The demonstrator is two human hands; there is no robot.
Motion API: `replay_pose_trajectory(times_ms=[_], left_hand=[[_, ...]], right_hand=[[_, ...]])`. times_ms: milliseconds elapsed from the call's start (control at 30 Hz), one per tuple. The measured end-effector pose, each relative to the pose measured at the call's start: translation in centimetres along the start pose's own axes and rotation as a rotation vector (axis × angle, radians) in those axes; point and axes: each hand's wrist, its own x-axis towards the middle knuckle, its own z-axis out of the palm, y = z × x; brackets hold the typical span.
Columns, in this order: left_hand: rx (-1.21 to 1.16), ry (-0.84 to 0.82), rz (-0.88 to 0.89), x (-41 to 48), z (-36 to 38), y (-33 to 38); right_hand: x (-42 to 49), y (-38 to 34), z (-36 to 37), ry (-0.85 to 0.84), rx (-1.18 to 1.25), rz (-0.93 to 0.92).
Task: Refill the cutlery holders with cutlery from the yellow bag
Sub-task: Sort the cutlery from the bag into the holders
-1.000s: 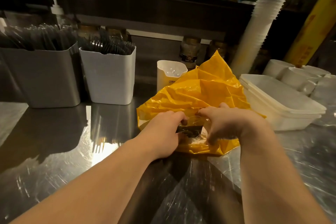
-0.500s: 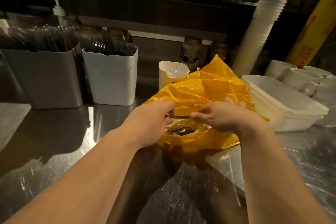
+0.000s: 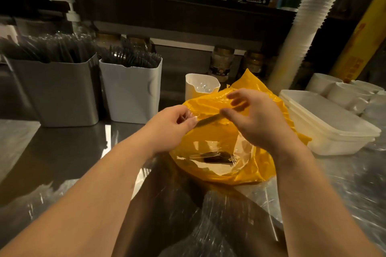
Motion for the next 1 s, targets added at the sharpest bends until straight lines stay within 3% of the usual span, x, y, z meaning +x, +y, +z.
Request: replay_pose_trajectory(times_ms=[100,233,333,400,500,567,633,700,833,1000], left_hand=[[-0.321,-0.067,-0.102,-0.2,0.2,0.7],[-0.46,-0.11,-0.142,-0.6,0.9,1.4],[-0.59,-0.114,-0.195,-0.6,1.0,1.4],[-0.659,-0.079,-0.227,-0.5,0.9,1.2],[-0.712,-0.049,-0.232,-0.4,0.9,0.9],[-0.789,-0.074,-0.232,-0.4,0.8,0.8],[-0.883,-0.135,-0.231,-0.5,0.7,0.9],[-0.959,-0.214,-0.211,-0.7,0.6,1.1],[-0.929,-0.263,-0.176,-1.0,0.8,1.5],[-0.925,-0.241,-0.172,-1.1,1.1,1.7]], right_hand=[[0.3,-0.3,0.2,0.176,0.285,0.126],[0.0,-1.9,0.3,0.077,1.02,0.423],[-0.1,-2.2,0.3,0.275,1.097,0.454],[-0.1,-1.8,-0.6,0.427,1.288,0.456],[-0.2,-0.3,-2.3,0.482,1.528,0.349],[-0.3,-0.2,-2.4,0.389,1.317,0.289],[-0.4,-1.0,-1.5,0.211,0.934,0.245],[-0.7,-1.9,-0.3,0.051,0.734,0.211],[-1.2,-2.6,-0.7,0.101,0.835,0.063],[-1.8,-3.2,-0.1,0.054,0.296,-0.067]])
